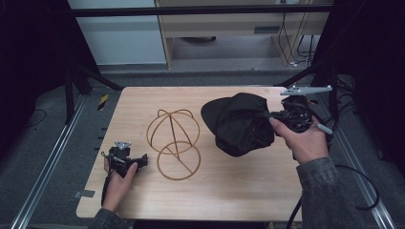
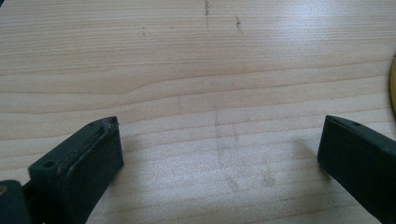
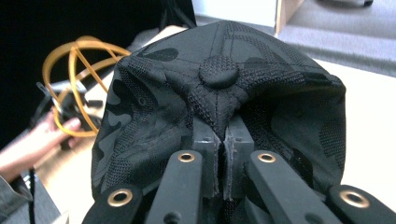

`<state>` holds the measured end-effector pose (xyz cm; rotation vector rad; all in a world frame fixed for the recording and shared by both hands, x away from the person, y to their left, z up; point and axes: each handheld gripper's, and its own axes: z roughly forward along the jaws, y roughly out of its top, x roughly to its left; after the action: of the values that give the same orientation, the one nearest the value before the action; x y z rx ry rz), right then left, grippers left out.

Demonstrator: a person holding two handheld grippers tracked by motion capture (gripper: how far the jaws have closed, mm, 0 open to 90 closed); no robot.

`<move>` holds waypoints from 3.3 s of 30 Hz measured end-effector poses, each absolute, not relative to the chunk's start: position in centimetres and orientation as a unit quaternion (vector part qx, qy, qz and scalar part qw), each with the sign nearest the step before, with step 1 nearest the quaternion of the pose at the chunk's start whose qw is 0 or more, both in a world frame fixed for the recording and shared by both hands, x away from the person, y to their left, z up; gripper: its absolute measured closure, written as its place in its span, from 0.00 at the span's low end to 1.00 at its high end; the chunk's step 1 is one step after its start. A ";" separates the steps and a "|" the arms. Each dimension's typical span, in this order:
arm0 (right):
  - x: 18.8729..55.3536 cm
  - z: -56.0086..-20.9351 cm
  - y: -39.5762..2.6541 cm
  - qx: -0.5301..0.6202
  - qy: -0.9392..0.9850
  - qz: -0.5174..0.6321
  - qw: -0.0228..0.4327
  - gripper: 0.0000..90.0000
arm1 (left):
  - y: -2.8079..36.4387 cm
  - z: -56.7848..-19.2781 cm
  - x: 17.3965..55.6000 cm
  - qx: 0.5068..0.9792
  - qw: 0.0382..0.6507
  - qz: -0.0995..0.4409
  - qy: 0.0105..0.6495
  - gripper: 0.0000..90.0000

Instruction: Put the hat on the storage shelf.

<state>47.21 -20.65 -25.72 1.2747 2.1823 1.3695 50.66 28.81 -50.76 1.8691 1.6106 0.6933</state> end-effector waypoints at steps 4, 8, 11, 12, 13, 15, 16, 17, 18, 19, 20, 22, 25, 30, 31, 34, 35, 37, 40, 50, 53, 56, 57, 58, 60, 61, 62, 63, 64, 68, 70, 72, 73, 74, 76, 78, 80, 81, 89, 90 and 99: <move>47.2 -24.3 -20.5 0.437 0.740 0.493 0.136 0.96 | 28.8 -50.8 50.7 0.697 0.287 0.260 0.603 0.00; 47.1 -23.2 -19.5 0.424 0.739 0.507 0.132 0.96 | 28.8 -50.8 50.7 0.697 0.287 0.260 0.603 0.00; 47.2 -22.5 -18.4 0.414 0.739 0.517 0.126 0.96 | 28.8 -50.8 50.7 0.697 0.287 0.260 0.603 0.00; 47.2 -22.2 -18.0 0.410 0.738 0.522 0.120 0.96 | 28.8 -50.8 50.7 0.697 0.287 0.260 0.603 0.00; 47.3 -22.1 -17.7 0.408 0.737 0.526 0.117 0.96 | 28.8 -50.8 50.7 0.697 0.287 0.260 0.603 0.00; 47.4 -21.8 -17.0 0.401 0.737 0.532 0.111 0.96 | 28.8 -50.8 50.7 0.698 0.287 0.260 0.603 0.00; 47.4 -21.6 -16.4 0.397 0.737 0.536 0.107 0.96 | 28.8 -50.8 50.7 0.698 0.287 0.260 0.603 0.00; 47.5 -21.4 -15.6 0.391 0.740 0.537 0.105 0.96 | 28.8 -50.8 50.7 0.698 0.287 0.260 0.603 0.00; 47.5 -21.4 -15.6 0.391 0.740 0.537 0.105 0.96 | 28.8 -50.8 50.7 0.698 0.287 0.259 0.603 0.00; 47.6 -21.3 -15.3 0.389 0.741 0.538 0.105 0.96 | 28.8 -50.8 50.7 0.698 0.286 0.259 0.603 0.00; 47.6 -21.1 -14.9 0.386 0.743 0.537 0.104 0.96 | 28.8 -50.8 50.7 0.698 0.286 0.259 0.603 0.00; 47.7 -20.8 -14.0 0.379 0.744 0.541 0.098 0.96 | 28.8 -50.8 50.7 0.698 0.286 0.259 0.603 0.00; 47.8 -20.5 -13.0 0.370 0.748 0.542 0.094 0.96 | 28.7 -50.8 50.7 0.695 0.288 0.260 0.605 0.00; 47.8 -20.2 -11.2 0.357 0.757 0.540 0.088 0.96 | 28.8 -50.8 50.7 0.696 0.288 0.260 0.605 0.00; 47.8 -20.2 -11.0 0.355 0.757 0.542 0.086 0.96 | 28.8 -50.8 50.7 0.696 0.288 0.260 0.605 0.00; 47.8 -20.2 -10.4 0.351 0.759 0.542 0.085 0.96 | 28.8 -50.8 50.7 0.697 0.287 0.260 0.604 0.00; 47.8 -20.2 -10.1 0.350 0.760 0.541 0.084 0.96 | 28.8 -50.8 50.7 0.697 0.287 0.260 0.604 0.00; 47.8 -20.2 -9.8 0.346 0.761 0.541 0.084 0.96 | 28.8 -50.8 50.7 0.697 0.287 0.260 0.604 0.00; 47.7 -20.2 -9.4 0.342 0.764 0.540 0.082 0.96 | 28.8 -50.8 50.7 0.697 0.287 0.260 0.604 0.00; 47.6 -20.3 -8.2 0.334 0.770 0.538 0.081 0.96 | 28.8 -50.8 50.7 0.697 0.287 0.260 0.604 0.00; 47.7 -20.4 -8.0 0.333 0.771 0.537 0.080 0.96 | 28.8 -50.8 50.7 0.697 0.287 0.260 0.604 0.00; 47.8 -20.4 -7.7 0.332 0.772 0.536 0.079 0.96 | 28.8 -50.8 50.7 0.697 0.287 0.260 0.604 0.00; 47.8 -20.4 -7.6 0.331 0.773 0.535 0.079 0.96 | 28.8 -50.8 50.7 0.697 0.287 0.260 0.604 0.00; 47.8 -20.3 -7.6 0.332 0.773 0.535 0.079 0.96 | 28.8 -50.8 50.7 0.697 0.287 0.260 0.604 0.00; 47.9 -20.3 -7.5 0.331 0.774 0.534 0.080 0.96 | 28.8 -50.8 50.7 0.697 0.287 0.260 0.604 0.00; 47.9 -20.3 -7.4 0.331 0.774 0.533 0.080 0.96 | 28.8 -50.8 50.7 0.697 0.287 0.260 0.604 0.00; 47.9 -20.2 -7.4 0.330 0.775 0.532 0.080 0.96 | 28.8 -50.8 50.7 0.697 0.287 0.260 0.604 0.00; 47.9 -20.2 -7.3 0.330 0.776 0.532 0.080 0.96 | 28.8 -50.8 50.7 0.697 0.287 0.260 0.604 0.00; 47.9 -20.1 -7.2 0.329 0.776 0.532 0.080 0.96 | 28.8 -50.8 50.7 0.697 0.287 0.260 0.604 0.00; 47.9 -19.8 -6.8 0.325 0.780 0.528 0.087 0.96 | 28.8 -50.8 50.7 0.698 0.287 0.259 0.603 0.00; 47.9 -19.7 -6.6 0.324 0.781 0.526 0.091 0.96 | 28.8 -50.8 50.7 0.698 0.287 0.259 0.603 0.00; 47.9 -19.7 -6.5 0.323 0.782 0.525 0.093 0.96 | 28.8 -50.8 50.7 0.698 0.287 0.259 0.602 0.00; 47.9 -19.8 -6.4 0.323 0.783 0.524 0.093 0.96 | 28.8 -50.8 50.7 0.698 0.287 0.259 0.602 0.00; 47.9 -19.8 -6.3 0.322 0.784 0.523 0.094 0.96 | 28.8 -50.8 50.7 0.698 0.287 0.259 0.602 0.00; 47.9 -19.8 -6.2 0.322 0.784 0.521 0.097 0.96 | 28.8 -50.8 50.7 0.698 0.287 0.259 0.602 0.00; 47.8 -19.9 -6.0 0.321 0.785 0.520 0.099 0.96 | 28.8 -50.8 50.7 0.698 0.287 0.259 0.602 0.00; 47.8 -19.9 -5.9 0.318 0.786 0.520 0.100 0.96 | 28.8 -50.8 50.7 0.698 0.287 0.259 0.602 0.00; 47.7 -19.9 -5.8 0.318 0.786 0.521 0.099 0.96 | 28.8 -50.8 50.7 0.698 0.287 0.259 0.602 0.00; 47.5 -20.1 -5.3 0.313 0.793 0.512 0.105 0.95 | 28.8 -50.8 50.7 0.700 0.286 0.259 0.601 0.00; 47.5 -20.2 -5.2 0.312 0.794 0.511 0.106 0.95 | 28.8 -50.8 50.7 0.700 0.286 0.258 0.601 0.00; 47.6 -20.8 -4.6 0.308 0.803 0.500 0.104 0.95 | 28.8 -50.8 50.7 0.701 0.286 0.258 0.600 0.00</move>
<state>47.58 -4.56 -20.85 0.9071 2.3671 1.4744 50.71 28.80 -50.75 1.8723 1.6045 0.6902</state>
